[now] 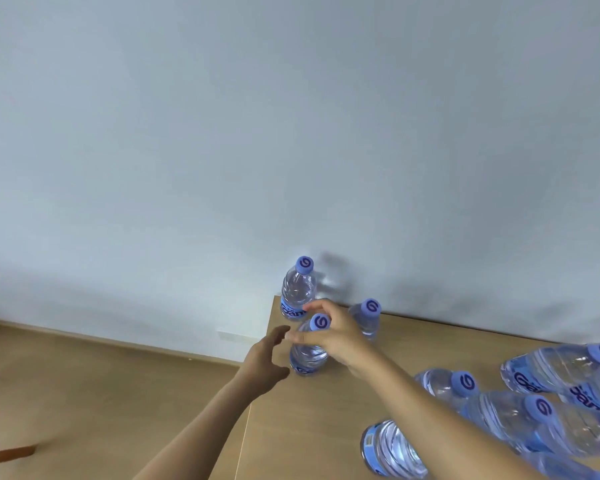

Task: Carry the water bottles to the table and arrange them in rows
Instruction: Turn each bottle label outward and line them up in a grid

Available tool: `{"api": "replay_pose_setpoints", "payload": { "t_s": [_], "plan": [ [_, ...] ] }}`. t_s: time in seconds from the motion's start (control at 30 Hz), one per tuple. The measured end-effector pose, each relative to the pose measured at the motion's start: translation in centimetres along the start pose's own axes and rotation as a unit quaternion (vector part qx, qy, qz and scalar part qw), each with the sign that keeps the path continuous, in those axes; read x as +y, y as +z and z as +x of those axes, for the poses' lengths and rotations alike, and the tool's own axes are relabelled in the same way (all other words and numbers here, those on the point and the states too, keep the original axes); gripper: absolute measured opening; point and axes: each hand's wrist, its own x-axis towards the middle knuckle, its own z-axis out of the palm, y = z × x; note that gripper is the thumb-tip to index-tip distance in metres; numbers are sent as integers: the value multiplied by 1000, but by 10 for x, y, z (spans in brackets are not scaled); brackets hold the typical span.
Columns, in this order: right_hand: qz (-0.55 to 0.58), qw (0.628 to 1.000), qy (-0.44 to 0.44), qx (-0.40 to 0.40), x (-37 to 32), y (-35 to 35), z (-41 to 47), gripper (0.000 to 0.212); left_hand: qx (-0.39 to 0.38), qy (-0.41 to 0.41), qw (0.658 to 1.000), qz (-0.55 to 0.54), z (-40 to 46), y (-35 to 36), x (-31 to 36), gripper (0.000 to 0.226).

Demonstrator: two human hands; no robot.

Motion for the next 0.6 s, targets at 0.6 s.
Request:
{"api": "replay_pose_setpoints", "payload": {
  "t_s": [0.6],
  "plan": [
    [61, 991, -99, -70, -71, -30, -25, 12, -79, 87, 985, -129, -53, -17, 77, 71]
  ]
}}
